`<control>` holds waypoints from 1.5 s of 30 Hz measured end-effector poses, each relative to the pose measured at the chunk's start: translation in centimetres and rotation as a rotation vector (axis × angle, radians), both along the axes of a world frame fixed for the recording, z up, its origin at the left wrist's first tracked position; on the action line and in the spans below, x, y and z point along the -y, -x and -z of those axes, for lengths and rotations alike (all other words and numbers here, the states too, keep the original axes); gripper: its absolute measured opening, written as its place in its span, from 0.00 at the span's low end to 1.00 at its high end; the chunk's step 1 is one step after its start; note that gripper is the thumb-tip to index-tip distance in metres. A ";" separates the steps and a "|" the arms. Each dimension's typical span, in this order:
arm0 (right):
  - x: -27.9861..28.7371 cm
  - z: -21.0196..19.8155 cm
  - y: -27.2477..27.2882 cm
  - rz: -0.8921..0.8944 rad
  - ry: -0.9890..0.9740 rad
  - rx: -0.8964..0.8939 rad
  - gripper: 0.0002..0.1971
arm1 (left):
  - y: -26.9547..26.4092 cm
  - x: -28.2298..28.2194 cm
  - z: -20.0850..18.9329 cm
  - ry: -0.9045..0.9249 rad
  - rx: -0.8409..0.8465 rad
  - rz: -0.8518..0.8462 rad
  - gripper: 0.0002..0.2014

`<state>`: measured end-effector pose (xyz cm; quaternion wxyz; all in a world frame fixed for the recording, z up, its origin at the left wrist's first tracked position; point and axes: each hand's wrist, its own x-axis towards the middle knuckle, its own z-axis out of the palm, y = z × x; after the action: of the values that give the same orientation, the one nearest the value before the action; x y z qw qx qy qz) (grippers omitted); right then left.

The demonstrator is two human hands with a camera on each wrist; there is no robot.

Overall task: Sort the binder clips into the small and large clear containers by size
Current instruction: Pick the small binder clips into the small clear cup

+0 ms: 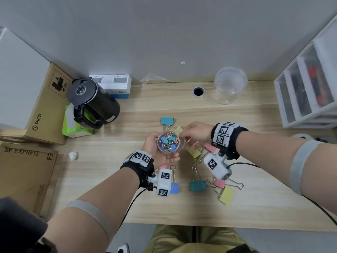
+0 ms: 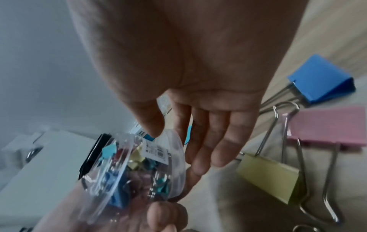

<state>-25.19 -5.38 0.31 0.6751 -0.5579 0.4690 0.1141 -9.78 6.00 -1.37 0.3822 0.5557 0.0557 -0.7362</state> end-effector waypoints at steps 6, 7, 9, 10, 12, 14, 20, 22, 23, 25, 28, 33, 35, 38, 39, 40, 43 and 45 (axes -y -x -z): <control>-0.5 -0.1 0.7 0.248 -0.174 0.150 0.13 | 0.3 -0.4 0.0 -0.003 -0.011 -0.003 0.28; -0.6 -0.2 0.9 0.275 -0.194 0.167 0.15 | 0.3 -0.5 0.1 -0.006 -0.010 -0.010 0.28; -0.7 -0.7 1.1 0.272 -0.196 0.201 0.12 | 0.4 -0.7 0.2 -0.007 -0.015 -0.020 0.27; -0.8 -1.0 1.3 0.241 -0.180 0.219 0.11 | 0.5 -0.7 0.3 -0.004 -0.019 -0.022 0.27; -1.1 -1.5 1.4 0.151 -0.098 0.259 0.11 | 0.7 -0.9 0.4 0.010 -0.021 -0.019 0.27; -1.5 -1.8 1.3 0.050 0.073 0.282 0.13 | 0.9 -1.1 0.6 0.010 -0.020 -0.023 0.27; -3.3 -2.2 0.4 -0.346 0.673 0.186 0.26 | 1.1 -1.4 1.3 -0.020 -0.006 -0.044 0.25; -3.6 -2.1 0.1 -0.446 0.812 0.169 0.31 | 1.1 -1.4 1.4 -0.014 -0.007 -0.049 0.24; -3.8 -2.1 -0.1 -0.475 0.853 0.165 0.35 | 1.1 -1.4 1.4 -0.011 -0.002 -0.050 0.23; -3.9 -2.0 -0.3 -0.543 0.906 0.135 0.41 | 0.9 -1.4 1.5 -0.008 0.007 -0.045 0.22; -4.3 -2.3 -0.7 -0.674 0.993 0.012 0.40 | 0.8 -1.8 1.6 0.000 -0.006 -0.015 0.22; -5.0 -2.5 -0.9 -0.607 1.058 -0.208 0.37 | 0.8 -1.5 1.1 0.020 -0.002 0.031 0.20; -5.2 -2.2 -0.9 -0.549 1.050 -0.235 0.38 | 0.5 -1.1 0.8 0.037 -0.004 0.028 0.20; -5.2 -2.2 -0.9 -0.500 1.024 -0.283 0.39 | 0.2 -0.7 0.6 0.053 0.012 0.056 0.20; -5.2 -2.2 -0.9 -0.504 1.014 -0.305 0.38 | 0.2 -0.7 0.5 0.054 0.018 0.059 0.20; -5.2 -2.3 -0.9 -0.510 1.002 -0.326 0.37 | 0.2 -0.7 0.6 0.053 0.020 0.061 0.20; -5.5 -2.4 -0.8 -0.513 0.965 -0.369 0.33 | 0.6 -0.8 0.8 0.045 0.023 0.081 0.21; -5.5 -2.2 -0.5 -0.515 0.957 -0.361 0.33 | 0.8 -0.8 1.0 0.038 0.028 0.087 0.21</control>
<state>-24.67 0.09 2.50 0.2071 -0.8694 0.4251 0.1433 -10.53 6.84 -2.36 0.3608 0.5606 0.0122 -0.7453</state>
